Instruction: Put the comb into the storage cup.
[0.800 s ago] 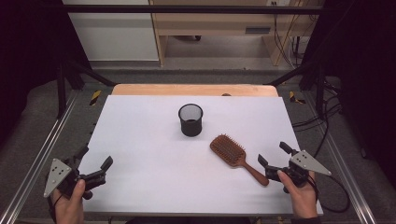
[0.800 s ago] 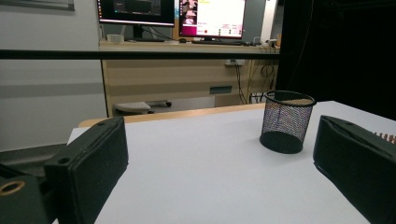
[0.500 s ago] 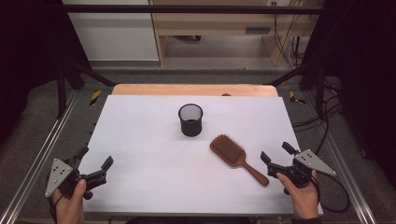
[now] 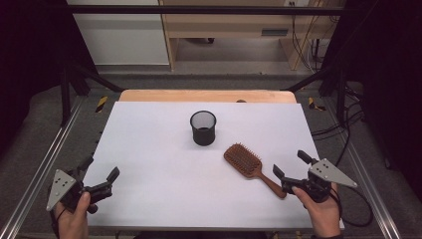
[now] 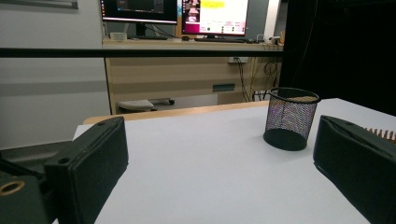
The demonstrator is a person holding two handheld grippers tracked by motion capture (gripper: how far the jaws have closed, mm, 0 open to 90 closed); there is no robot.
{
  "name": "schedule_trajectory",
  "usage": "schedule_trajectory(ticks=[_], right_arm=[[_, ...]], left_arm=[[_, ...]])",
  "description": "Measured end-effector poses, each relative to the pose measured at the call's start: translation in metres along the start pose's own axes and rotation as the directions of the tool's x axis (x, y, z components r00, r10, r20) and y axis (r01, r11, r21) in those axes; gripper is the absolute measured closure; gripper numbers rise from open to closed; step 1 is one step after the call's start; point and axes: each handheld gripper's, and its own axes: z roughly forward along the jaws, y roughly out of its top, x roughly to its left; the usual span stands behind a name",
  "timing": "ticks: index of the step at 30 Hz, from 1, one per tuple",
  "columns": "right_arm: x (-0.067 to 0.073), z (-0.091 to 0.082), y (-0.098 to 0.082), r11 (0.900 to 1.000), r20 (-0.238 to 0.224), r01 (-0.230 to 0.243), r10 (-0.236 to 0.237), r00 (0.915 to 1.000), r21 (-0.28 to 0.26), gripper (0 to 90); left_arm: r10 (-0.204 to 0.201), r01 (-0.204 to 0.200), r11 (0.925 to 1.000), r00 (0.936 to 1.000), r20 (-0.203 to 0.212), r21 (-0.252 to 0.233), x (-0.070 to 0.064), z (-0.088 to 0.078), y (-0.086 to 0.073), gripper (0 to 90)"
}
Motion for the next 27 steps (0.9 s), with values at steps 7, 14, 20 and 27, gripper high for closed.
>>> schedule_trajectory(ticks=[7,14,20,27], right_arm=[[0.002,0.005,0.039,0.997,-0.015,0.064,-0.064,0.9979,0.038,6.6],[0.001,0.012,0.066,0.983,-0.022,0.142,-0.141,0.9898,0.115,8.0],[0.004,0.023,0.079,0.967,-0.033,0.185,-0.183,0.9827,0.176,8.2],[0.008,0.035,0.078,0.931,-0.066,0.226,-0.216,0.9742,0.287,7.8]], left_arm=[[0.003,-0.003,1.0,1.0,0.003,0.005,-0.001,0.0,0.0,3.6],[0.003,-0.003,0.9999,1.0,0.005,0.011,-0.001,0.002,-0.001,3.6],[0.0,0.0,0.9999,0.9999,0.01,0.015,-0.002,0.002,-0.001,3.6],[-0.008,0.008,0.9998,0.9999,0.013,0.016,0.0,0.002,-0.001,3.5]])
